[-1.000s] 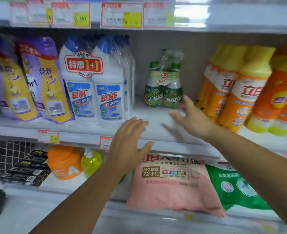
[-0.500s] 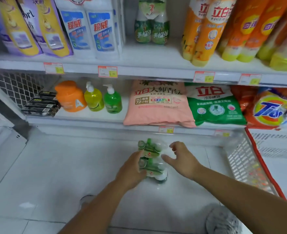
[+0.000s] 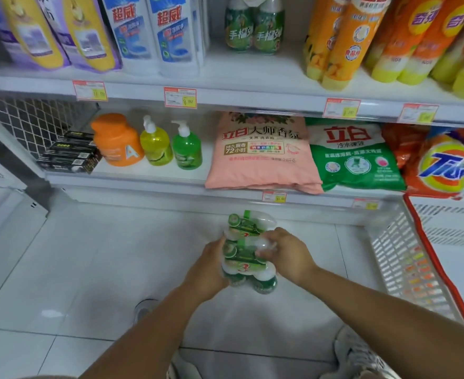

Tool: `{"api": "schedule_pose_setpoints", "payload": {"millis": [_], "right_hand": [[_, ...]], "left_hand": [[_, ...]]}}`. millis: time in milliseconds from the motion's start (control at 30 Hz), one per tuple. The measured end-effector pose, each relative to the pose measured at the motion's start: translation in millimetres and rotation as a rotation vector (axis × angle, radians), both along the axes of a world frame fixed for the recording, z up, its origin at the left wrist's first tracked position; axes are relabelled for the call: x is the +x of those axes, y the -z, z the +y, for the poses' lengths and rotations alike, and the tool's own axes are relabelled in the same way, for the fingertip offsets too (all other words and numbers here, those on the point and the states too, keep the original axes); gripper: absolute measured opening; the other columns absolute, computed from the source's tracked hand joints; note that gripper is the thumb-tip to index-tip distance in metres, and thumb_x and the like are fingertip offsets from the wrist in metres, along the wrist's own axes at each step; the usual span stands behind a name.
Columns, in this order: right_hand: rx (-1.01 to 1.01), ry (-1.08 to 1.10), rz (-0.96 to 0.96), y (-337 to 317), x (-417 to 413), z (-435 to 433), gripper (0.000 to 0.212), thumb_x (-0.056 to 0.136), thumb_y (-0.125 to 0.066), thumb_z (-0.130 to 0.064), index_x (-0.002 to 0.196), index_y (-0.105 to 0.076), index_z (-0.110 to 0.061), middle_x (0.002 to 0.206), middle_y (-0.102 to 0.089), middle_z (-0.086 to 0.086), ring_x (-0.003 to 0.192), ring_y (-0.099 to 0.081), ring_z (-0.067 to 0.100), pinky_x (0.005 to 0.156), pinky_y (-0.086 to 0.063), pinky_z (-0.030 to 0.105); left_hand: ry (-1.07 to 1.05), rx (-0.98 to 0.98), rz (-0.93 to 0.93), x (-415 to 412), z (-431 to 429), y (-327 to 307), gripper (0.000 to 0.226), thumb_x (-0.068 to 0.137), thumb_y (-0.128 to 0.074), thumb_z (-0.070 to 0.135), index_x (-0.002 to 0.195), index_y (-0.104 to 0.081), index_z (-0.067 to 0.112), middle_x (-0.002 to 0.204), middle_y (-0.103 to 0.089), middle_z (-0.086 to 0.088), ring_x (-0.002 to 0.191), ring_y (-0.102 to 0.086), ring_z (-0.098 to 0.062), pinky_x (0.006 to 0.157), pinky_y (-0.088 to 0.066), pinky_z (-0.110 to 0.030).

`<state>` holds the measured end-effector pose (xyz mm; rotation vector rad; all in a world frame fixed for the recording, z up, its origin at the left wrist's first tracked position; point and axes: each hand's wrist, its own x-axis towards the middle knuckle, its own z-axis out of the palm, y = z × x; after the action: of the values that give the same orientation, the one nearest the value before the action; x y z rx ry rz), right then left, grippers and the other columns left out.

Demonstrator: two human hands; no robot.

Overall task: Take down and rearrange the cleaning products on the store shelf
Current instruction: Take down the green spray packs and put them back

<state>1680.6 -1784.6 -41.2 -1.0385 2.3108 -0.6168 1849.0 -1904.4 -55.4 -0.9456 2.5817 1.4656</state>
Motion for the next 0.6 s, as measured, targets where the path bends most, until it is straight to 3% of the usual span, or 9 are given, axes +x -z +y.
{"api": "schedule_pose_setpoints", "payload": {"millis": [67,100,167,233,300,367,433,533,600], "right_hand": [[-0.051,-0.039,0.006,-34.5,-10.4,-2.5,0.033,0.086,-0.074,-0.034,0.118,-0.068,-0.027,0.106,-0.061,-0.004,0.093,-0.058,0.014,0.075,-0.038,0.025],[-0.091,-0.058,-0.011,-55.4,-14.8,-2.3,0.029,0.085,-0.075,-0.033,0.113,-0.07,-0.028,0.103,-0.063,-0.006,0.087,-0.057,0.007,0.073,-0.038,0.022],[-0.189,-0.098,-0.066,-99.1,-21.6,-0.8,0.021,0.083,-0.078,-0.028,0.103,-0.073,-0.028,0.098,-0.065,-0.011,0.079,-0.056,-0.004,0.073,-0.041,0.017],[-0.286,-0.107,-0.097,-139.2,-26.8,1.5,0.021,0.081,-0.08,-0.026,0.101,-0.075,-0.029,0.101,-0.069,-0.01,0.085,-0.061,0.001,0.082,-0.048,0.025],[-0.389,-0.085,-0.147,-172.9,-30.4,3.7,0.022,0.08,-0.08,-0.025,0.102,-0.076,-0.031,0.104,-0.073,-0.007,0.094,-0.067,0.02,0.089,-0.054,0.038],[-0.562,-0.022,-0.214,-197.8,-36.2,3.6,0.026,0.083,-0.077,-0.021,0.106,-0.073,-0.032,0.103,-0.074,-0.003,0.098,-0.067,0.03,0.091,-0.055,0.046],[-0.709,0.07,-0.315,-210.9,-42.4,2.9,0.045,0.083,-0.074,-0.028,0.123,-0.058,-0.037,0.109,-0.069,-0.003,0.101,-0.066,0.023,0.088,-0.056,0.044],[-0.584,0.02,-0.339,-201.5,-40.5,-0.5,0.097,0.066,-0.081,-0.044,0.144,-0.024,-0.049,0.134,-0.05,-0.015,0.119,-0.055,0.008,0.082,-0.052,0.025],[-0.566,-0.034,-0.281,-190.1,-39.3,-11.0,0.102,0.068,-0.089,-0.036,0.147,-0.026,-0.047,0.141,-0.047,-0.018,0.125,-0.053,0.006,0.093,-0.053,0.031]], "left_hand": [[-0.06,0.125,0.053,0.2,0.8,-16.0,0.074,0.073,-0.081,-0.004,0.114,-0.034,0.035,0.102,-0.037,0.028,0.083,-0.043,0.022,0.069,-0.037,0.003],[-0.066,0.19,0.073,0.8,-1.5,-19.5,0.074,0.072,-0.081,-0.007,0.11,-0.033,0.035,0.1,-0.039,0.03,0.081,-0.047,0.022,0.066,-0.038,0.003],[-0.059,0.291,0.112,-0.1,-9.1,-25.9,0.071,0.071,-0.08,-0.01,0.115,-0.044,0.032,0.104,-0.056,0.023,0.094,-0.061,0.005,0.069,-0.045,-0.003],[-0.092,0.375,0.177,-4.1,-15.7,-35.0,0.072,0.071,-0.082,-0.007,0.125,-0.05,0.029,0.111,-0.068,0.012,0.105,-0.065,-0.009,0.073,-0.053,-0.015],[-0.153,0.416,0.243,-10.5,-22.5,-52.3,0.078,0.07,-0.085,-0.001,0.128,-0.049,0.036,0.114,-0.068,0.015,0.102,-0.065,-0.001,0.075,-0.057,-0.024],[-0.208,0.415,0.337,-19.2,-28.3,-77.5,0.076,0.066,-0.088,0.002,0.124,-0.053,0.038,0.11,-0.069,0.015,0.095,-0.066,0.005,0.074,-0.057,-0.023],[-0.239,0.401,0.425,-29.8,-36.0,-100.2,0.074,0.064,-0.088,0.001,0.123,-0.056,0.033,0.102,-0.073,0.015,0.092,-0.068,0.002,0.074,-0.056,-0.021],[-0.28,0.377,0.517,-45.4,-51.1,-132.4,0.076,0.062,-0.09,0.002,0.124,-0.056,0.033,0.106,-0.073,0.01,0.098,-0.07,-0.009,0.078,-0.059,-0.03],[-0.295,0.352,0.563,-55.9,-63.6,-158.1,0.078,0.058,-0.093,0.004,0.12,-0.057,0.035,0.107,-0.073,0.008,0.099,-0.071,-0.013,0.081,-0.06,-0.036]]}}
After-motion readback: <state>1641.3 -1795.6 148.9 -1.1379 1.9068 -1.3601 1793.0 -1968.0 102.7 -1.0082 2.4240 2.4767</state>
